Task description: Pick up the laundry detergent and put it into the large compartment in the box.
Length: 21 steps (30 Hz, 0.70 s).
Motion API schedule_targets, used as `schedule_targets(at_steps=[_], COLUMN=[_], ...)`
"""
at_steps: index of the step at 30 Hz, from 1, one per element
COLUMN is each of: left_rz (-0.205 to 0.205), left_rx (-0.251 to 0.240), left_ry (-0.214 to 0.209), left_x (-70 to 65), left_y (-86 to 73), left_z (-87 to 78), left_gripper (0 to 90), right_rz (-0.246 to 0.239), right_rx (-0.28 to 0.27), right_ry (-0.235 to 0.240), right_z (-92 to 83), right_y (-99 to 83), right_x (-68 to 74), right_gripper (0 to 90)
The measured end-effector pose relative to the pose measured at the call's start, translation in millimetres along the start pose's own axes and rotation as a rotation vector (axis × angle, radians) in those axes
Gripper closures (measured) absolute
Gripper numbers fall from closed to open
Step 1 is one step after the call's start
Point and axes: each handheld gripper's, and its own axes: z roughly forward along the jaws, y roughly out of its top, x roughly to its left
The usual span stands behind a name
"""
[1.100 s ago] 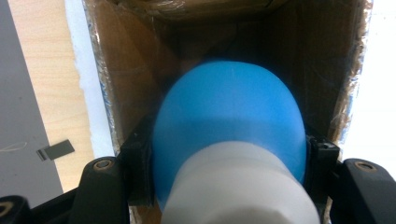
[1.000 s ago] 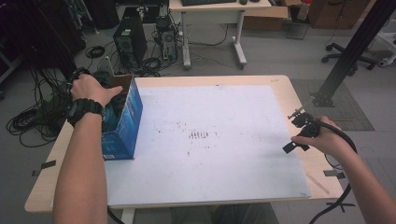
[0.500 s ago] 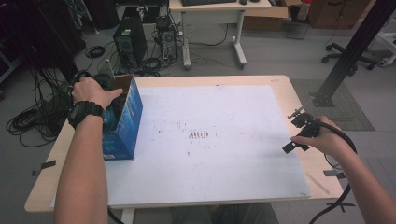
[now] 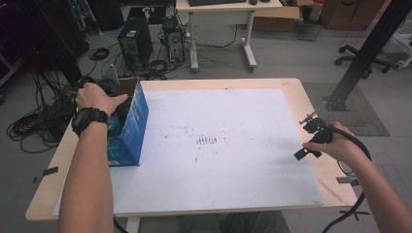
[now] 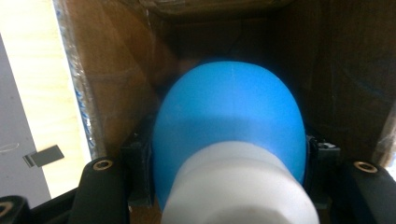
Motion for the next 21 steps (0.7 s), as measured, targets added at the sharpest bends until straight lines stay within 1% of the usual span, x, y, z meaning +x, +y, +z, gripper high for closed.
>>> schedule_targets(at_steps=[21], left_rz=[-0.001], left_rx=[-0.013], left_ry=[-0.008], left_x=[2.0], left_y=[-0.6], left_z=[2.3], left_gripper=[37.2], right_rz=[0.006], right_rx=[0.002], right_ry=[0.007], right_z=[4.2], right_y=[-2.0], right_x=[-1.4], right_gripper=[13.3])
